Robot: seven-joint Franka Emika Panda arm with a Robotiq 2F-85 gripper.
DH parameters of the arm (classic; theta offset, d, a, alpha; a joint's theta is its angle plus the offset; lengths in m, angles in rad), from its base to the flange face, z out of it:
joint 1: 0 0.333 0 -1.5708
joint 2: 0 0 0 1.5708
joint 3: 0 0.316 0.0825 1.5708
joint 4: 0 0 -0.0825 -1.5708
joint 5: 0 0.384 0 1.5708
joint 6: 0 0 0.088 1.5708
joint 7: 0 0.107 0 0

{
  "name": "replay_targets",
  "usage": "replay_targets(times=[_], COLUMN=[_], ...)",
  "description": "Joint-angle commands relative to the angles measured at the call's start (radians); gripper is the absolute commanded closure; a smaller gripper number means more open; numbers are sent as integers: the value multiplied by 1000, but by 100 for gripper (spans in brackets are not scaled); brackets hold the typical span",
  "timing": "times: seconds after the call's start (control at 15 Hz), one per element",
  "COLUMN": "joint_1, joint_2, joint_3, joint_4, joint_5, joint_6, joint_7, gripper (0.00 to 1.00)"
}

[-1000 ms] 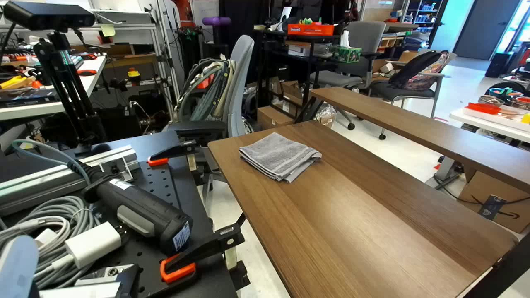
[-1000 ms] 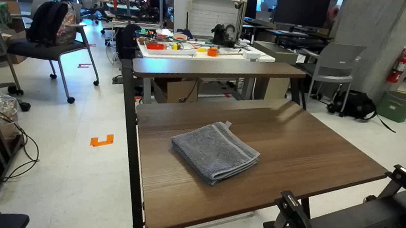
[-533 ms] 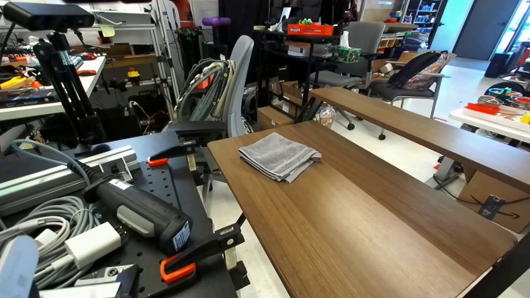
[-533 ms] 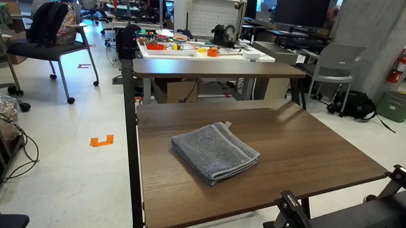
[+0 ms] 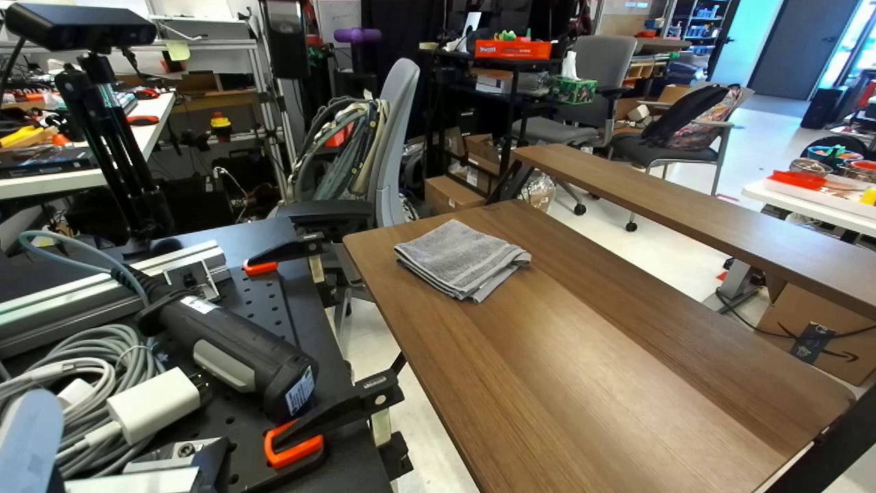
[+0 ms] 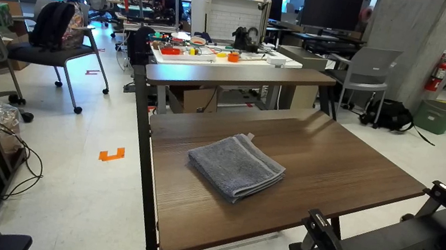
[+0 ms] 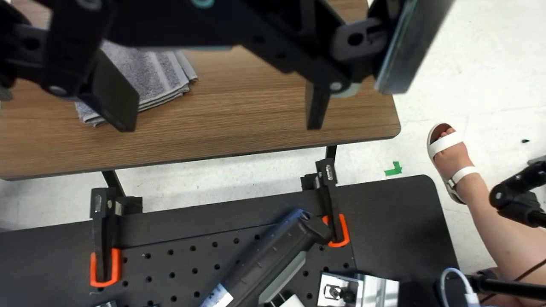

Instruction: Move the grey towel to the right.

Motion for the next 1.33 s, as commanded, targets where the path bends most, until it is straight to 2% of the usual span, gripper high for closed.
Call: replay_targets(times=[0.0, 0.33, 0.6, 0.8, 0.93, 1.0, 1.27], joint_1=[39, 68, 125, 187, 238, 221, 249], joint_2=[248, 552, 805, 954, 987, 942, 993], joint_3=[71, 92, 45, -15, -66, -51, -77], joint_4=[121, 270, 416, 525, 582, 506, 568], joint_5=[16, -13, -14, -6, -14, 28, 24], joint_6=[90, 288, 421, 435, 368, 418, 400], joint_7=[122, 282, 328, 343, 365, 310, 324], gripper=[0, 0, 0, 0, 0, 0, 0])
